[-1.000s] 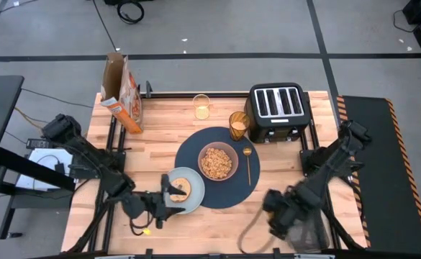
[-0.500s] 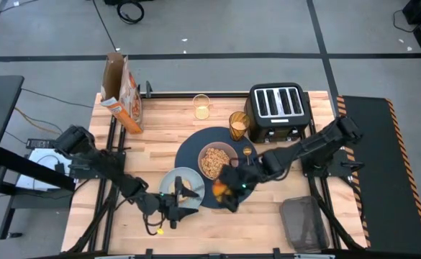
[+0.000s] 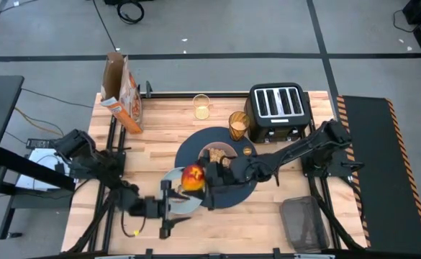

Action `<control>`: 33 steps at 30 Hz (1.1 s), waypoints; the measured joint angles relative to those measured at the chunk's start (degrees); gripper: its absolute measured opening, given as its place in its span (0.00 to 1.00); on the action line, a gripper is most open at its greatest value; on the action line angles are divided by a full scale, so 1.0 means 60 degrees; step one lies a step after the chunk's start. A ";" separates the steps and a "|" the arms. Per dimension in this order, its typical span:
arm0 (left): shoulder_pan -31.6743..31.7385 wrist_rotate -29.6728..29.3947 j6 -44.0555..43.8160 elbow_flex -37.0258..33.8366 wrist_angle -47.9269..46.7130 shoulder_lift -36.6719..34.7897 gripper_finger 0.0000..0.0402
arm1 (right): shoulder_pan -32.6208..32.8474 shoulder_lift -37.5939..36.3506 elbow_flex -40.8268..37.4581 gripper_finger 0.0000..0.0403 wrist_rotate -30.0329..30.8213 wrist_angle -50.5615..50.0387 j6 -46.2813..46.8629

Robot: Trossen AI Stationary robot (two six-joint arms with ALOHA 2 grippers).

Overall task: Arrange a breakfast setting
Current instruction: Put the red apple on the top left of the blue tablemat

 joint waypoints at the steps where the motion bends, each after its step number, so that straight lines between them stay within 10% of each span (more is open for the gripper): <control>1: 0.0167 0.0294 0.0092 -0.0038 0.0559 0.0024 0.70 | 0.0010 0.0190 -0.0004 0.82 -0.0234 0.0776 -0.0529; 10: 0.1121 0.2175 0.0787 -0.0047 0.2058 -0.0268 0.66 | -0.0028 0.0806 -0.0004 0.82 -0.1572 0.4441 -0.3771; 22: 0.0770 0.2354 0.3230 0.0492 0.1992 -0.1068 0.53 | 0.0125 0.0803 0.0007 0.82 -0.2504 0.5656 -0.5212; 33: 0.1538 0.2938 0.2591 0.0576 0.2016 -0.1203 0.48 | 0.0004 0.0807 0.0007 0.82 -0.3001 0.5984 -0.5541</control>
